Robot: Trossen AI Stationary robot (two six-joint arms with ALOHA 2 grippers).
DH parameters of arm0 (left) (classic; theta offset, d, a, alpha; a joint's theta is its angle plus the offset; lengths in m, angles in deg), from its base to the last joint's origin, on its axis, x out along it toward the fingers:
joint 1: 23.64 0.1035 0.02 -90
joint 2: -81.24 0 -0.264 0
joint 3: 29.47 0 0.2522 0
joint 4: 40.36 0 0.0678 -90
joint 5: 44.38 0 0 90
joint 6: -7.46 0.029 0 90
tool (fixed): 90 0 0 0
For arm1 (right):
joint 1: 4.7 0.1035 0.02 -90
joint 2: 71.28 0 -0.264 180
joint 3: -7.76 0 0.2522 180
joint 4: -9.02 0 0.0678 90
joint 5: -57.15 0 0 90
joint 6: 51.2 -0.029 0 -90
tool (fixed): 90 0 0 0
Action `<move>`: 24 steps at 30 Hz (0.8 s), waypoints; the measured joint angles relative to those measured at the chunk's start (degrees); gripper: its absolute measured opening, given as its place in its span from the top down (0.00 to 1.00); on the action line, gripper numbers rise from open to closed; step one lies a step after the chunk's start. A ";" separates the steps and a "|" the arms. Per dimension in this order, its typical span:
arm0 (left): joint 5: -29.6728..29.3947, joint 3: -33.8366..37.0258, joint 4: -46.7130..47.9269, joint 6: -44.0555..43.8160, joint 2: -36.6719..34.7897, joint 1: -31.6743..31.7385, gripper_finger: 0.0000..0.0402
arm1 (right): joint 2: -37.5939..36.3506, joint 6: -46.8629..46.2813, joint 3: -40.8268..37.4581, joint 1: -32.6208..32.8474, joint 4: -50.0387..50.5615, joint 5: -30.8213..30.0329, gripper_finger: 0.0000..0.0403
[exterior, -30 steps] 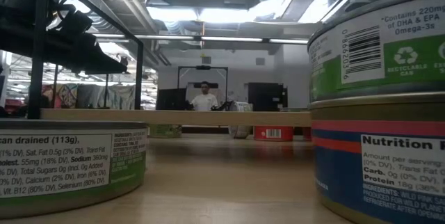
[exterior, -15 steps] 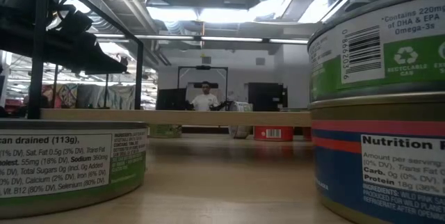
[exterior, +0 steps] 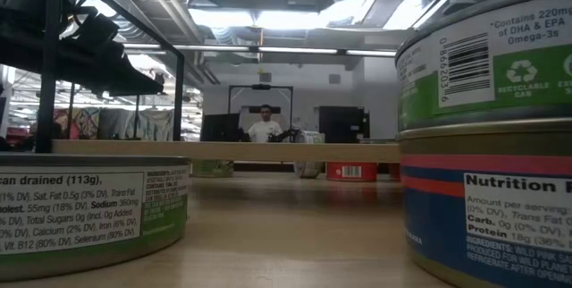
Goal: Stack canned seafood by type on shelf
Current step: Put the green tuna can on the shelf
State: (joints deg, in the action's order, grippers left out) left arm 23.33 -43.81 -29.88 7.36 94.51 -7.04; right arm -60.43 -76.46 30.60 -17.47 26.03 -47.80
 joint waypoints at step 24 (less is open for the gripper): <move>0.00 -0.01 0.00 0.07 0.00 -0.02 0.55 | 43.61 2.08 34.26 -25.46 24.47 23.55 0.32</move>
State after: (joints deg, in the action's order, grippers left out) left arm 23.33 -43.82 -29.89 7.43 94.51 -7.06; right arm -16.82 -74.38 64.85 -42.93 50.50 -24.25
